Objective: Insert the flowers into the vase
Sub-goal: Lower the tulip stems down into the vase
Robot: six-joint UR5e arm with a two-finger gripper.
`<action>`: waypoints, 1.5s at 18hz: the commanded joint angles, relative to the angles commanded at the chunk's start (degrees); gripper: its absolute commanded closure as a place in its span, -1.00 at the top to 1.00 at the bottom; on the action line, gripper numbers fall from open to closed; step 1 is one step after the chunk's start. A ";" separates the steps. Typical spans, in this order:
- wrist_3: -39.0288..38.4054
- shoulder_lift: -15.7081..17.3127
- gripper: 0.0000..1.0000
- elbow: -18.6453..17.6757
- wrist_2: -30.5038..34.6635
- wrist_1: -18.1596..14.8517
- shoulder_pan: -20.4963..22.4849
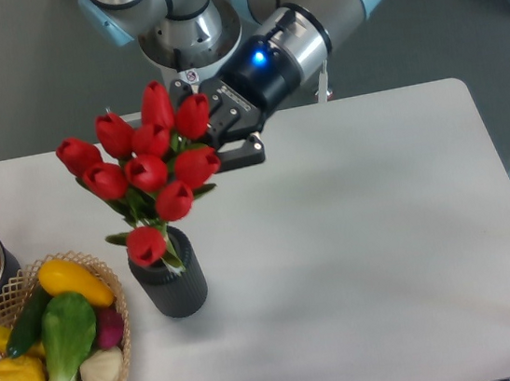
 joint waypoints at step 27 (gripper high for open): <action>11.95 3.43 -0.75 -12.31 0.88 -0.35 -0.88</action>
